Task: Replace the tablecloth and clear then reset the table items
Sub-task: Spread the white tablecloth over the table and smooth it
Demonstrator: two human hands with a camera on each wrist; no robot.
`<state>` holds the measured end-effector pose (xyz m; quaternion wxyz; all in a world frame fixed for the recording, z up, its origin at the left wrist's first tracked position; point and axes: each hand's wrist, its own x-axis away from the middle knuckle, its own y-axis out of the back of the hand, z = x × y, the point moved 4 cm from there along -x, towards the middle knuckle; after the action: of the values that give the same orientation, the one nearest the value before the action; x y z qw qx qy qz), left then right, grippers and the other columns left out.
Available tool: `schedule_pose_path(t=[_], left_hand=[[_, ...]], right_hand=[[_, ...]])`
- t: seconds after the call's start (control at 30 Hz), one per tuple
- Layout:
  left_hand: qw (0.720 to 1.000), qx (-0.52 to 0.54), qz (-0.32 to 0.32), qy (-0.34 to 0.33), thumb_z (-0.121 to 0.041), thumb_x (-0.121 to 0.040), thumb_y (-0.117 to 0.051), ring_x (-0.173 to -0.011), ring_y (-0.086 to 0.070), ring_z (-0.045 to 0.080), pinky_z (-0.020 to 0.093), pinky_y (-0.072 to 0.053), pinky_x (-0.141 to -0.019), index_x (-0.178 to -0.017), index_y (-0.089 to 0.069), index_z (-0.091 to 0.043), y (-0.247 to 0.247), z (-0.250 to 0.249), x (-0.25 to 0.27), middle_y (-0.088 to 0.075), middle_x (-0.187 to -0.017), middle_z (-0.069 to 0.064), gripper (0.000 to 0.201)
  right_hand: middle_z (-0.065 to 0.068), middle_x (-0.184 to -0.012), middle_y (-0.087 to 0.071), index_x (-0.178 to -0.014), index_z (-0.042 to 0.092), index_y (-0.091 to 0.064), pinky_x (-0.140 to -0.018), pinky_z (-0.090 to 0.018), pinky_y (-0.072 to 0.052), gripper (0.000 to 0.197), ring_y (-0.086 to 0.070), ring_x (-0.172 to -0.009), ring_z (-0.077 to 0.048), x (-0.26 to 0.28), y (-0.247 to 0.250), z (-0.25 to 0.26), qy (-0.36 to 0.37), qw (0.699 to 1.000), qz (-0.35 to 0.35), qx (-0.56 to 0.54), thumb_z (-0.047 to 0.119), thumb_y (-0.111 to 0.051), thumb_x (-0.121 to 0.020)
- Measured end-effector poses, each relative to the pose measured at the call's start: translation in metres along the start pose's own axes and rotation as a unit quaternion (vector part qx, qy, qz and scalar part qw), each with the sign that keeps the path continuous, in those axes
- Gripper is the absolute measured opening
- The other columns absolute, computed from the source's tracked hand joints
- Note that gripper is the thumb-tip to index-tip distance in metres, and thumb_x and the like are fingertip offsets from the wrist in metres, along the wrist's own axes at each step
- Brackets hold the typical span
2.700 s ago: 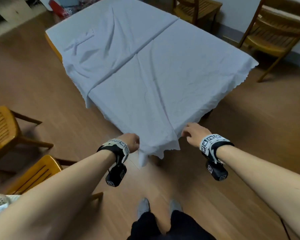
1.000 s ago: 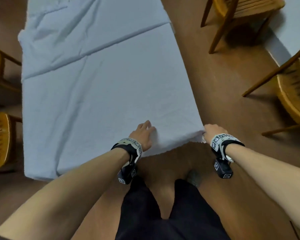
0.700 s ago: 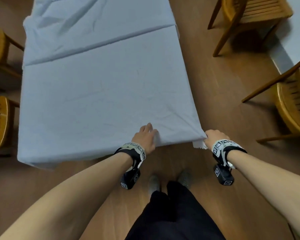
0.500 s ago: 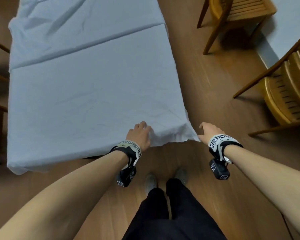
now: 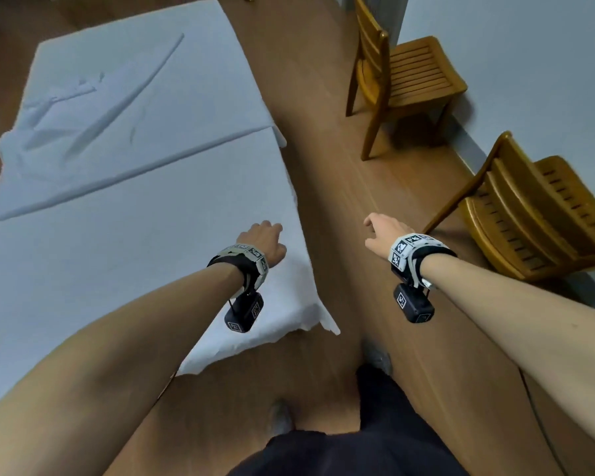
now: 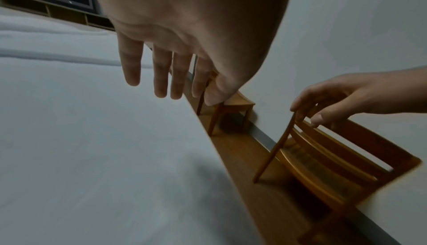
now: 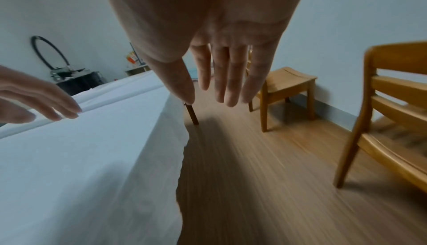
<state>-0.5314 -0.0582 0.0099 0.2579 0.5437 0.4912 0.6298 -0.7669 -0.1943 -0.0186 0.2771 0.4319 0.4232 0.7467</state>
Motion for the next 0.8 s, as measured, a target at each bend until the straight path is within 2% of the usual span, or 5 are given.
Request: schedule_pose_path(t=[0.13,0.33,0.57,0.7,0.8], left_hand=[[0.998,0.020,-0.032,0.054,-0.028,-0.092,-0.046,-0.122,-0.048,0.030,0.044,-0.045,-0.093,-0.139,-0.045,-0.017,0.053,-0.022,-0.051,-0.048,-0.138,0.009,0.049],[0.990,0.051,-0.042,0.125,-0.031,-0.092,-0.046,-0.122,-0.049,0.028,0.042,-0.044,-0.094,-0.139,-0.046,-0.019,0.107,-0.027,-0.095,-0.048,-0.139,0.007,0.048],[0.968,0.118,-0.052,0.216,-0.029,-0.093,-0.047,-0.127,-0.045,0.031,0.044,-0.043,-0.098,-0.139,-0.047,-0.016,0.159,0.044,-0.177,-0.047,-0.140,0.011,0.048],[0.955,0.149,-0.058,0.249,-0.027,-0.092,-0.047,-0.115,-0.052,0.031,0.039,-0.047,-0.088,-0.134,-0.051,-0.016,0.185,0.086,-0.247,-0.053,-0.129,0.011,0.044],[0.948,0.167,-0.025,0.270,-0.030,-0.092,-0.048,-0.119,-0.051,0.029,0.039,-0.045,-0.088,-0.137,-0.049,-0.018,0.193,0.110,-0.289,-0.051,-0.133,0.009,0.046]], right_hand=[[0.006,-0.127,-0.055,-0.130,0.029,-0.047,-0.088,-0.039,-0.050,0.043,-0.058,-0.108,-0.020,-0.062,0.063,-0.003,0.063,0.998,-0.018,0.022,0.026,-0.054,-0.088],[0.007,-0.127,-0.056,-0.127,0.029,-0.049,-0.085,-0.035,-0.050,0.037,-0.058,-0.108,-0.018,-0.142,0.134,0.009,0.137,0.989,-0.015,0.054,0.029,-0.054,-0.090],[0.006,-0.123,-0.056,-0.122,0.029,-0.052,-0.085,-0.039,-0.052,0.033,-0.059,-0.104,-0.018,-0.259,0.169,0.060,0.192,0.978,0.009,0.076,0.029,-0.054,-0.089],[0.007,-0.119,-0.057,-0.122,0.029,-0.053,-0.085,-0.038,-0.052,0.034,-0.059,-0.102,-0.017,-0.343,0.192,0.103,0.220,0.971,0.019,0.094,0.027,-0.052,-0.088],[0.008,-0.119,-0.057,-0.121,0.028,-0.054,-0.086,-0.037,-0.051,0.034,-0.058,-0.103,-0.015,-0.397,0.208,0.135,0.236,0.964,0.051,0.113,0.027,-0.051,-0.088]])
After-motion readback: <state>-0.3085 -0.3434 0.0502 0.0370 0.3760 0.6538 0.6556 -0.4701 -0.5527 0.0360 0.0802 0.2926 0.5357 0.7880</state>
